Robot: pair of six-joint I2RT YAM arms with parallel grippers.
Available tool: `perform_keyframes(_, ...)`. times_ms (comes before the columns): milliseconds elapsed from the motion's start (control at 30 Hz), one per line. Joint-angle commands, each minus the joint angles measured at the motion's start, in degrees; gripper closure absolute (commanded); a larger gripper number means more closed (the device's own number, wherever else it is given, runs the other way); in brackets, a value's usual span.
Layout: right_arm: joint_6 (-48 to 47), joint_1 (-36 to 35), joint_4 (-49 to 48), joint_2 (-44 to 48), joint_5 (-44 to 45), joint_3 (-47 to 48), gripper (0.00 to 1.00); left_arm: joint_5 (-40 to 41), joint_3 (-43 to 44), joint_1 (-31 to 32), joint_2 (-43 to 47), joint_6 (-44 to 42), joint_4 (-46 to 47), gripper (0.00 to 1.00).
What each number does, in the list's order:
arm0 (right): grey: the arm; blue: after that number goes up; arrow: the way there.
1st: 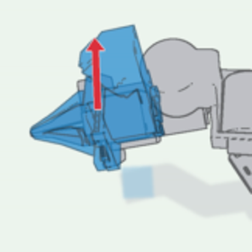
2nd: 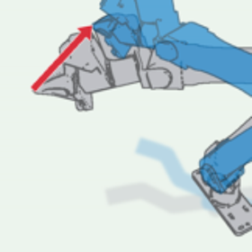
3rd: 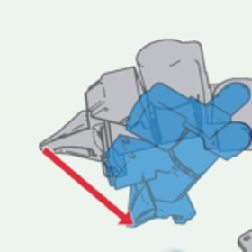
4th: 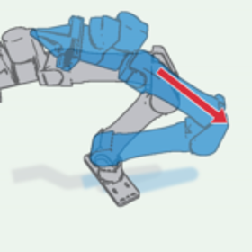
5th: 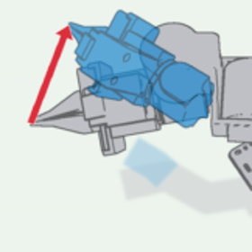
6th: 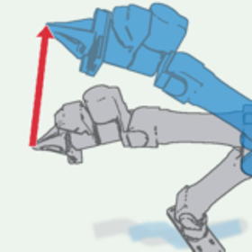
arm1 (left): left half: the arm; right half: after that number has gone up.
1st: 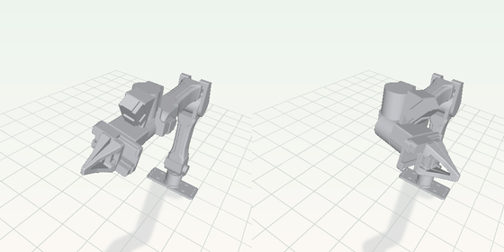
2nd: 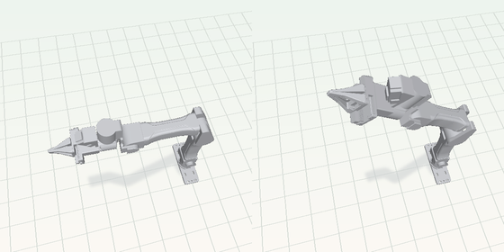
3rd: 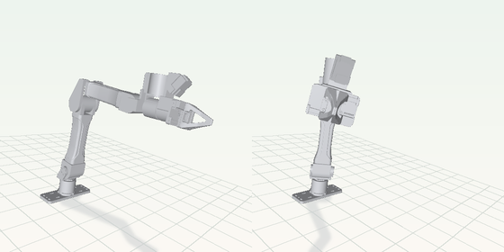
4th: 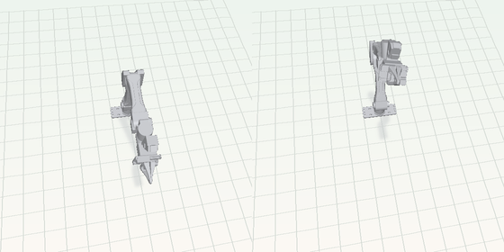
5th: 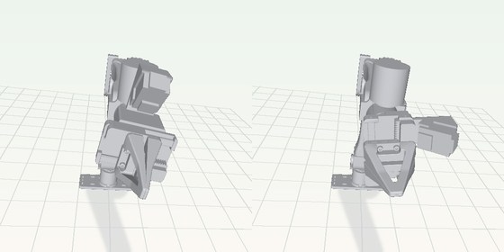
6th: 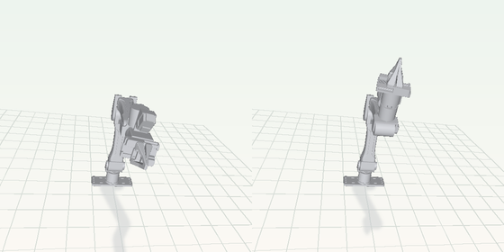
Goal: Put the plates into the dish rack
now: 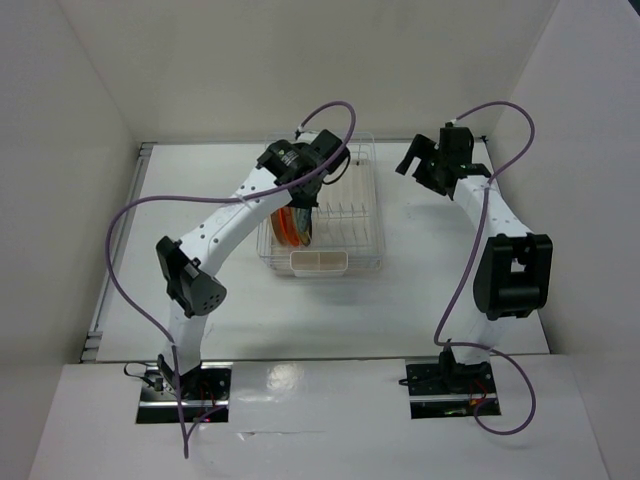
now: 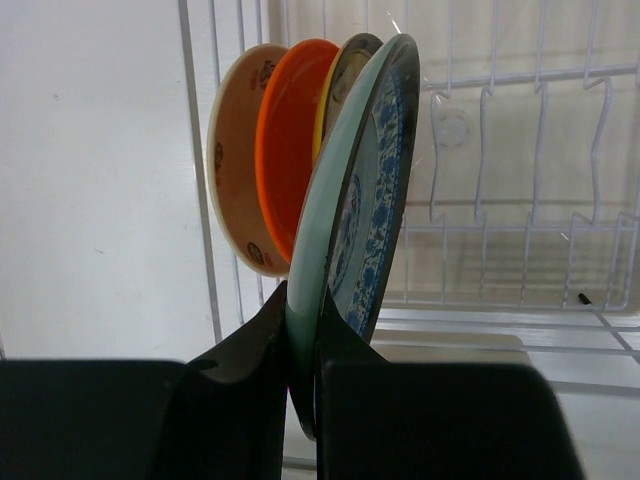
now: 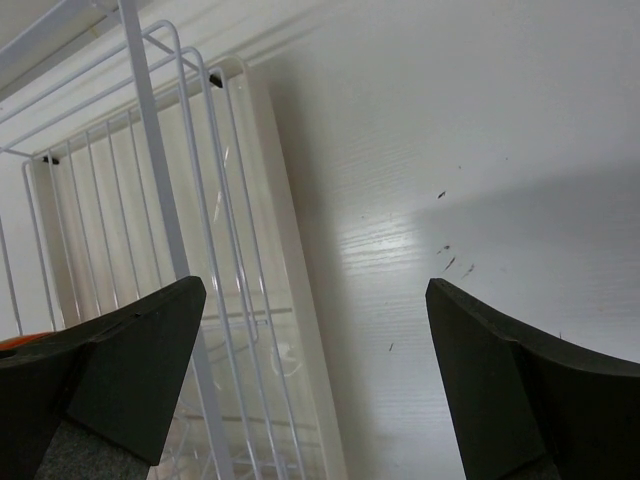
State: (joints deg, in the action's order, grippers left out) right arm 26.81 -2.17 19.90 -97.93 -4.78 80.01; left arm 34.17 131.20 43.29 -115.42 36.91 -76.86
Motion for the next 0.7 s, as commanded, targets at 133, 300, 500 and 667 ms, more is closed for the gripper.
perform_keyframes(133,-1.5,0.6,-0.1,1.5,-0.9,-0.6,0.0,-0.6,-0.6,0.3,-2.3,3.0,1.5,1.0)
perform_keyframes(300,-1.5,1.1,-0.1,1.5,-1.6,-0.6,0.0,-0.6,-1.8,0.3,-2.9,4.4,1.5,1.0)
perform_keyframes(500,-1.5,1.1,-0.1,1.5,-2.6,-0.6,0.0,0.0,-1.8,0.3,-5.2,5.1,2.1,1.0)
perform_keyframes(667,-1.5,1.1,-0.1,1.5,-3.1,-0.6,0.0,-0.6,-1.8,0.3,-7.0,5.6,3.4,1.0)
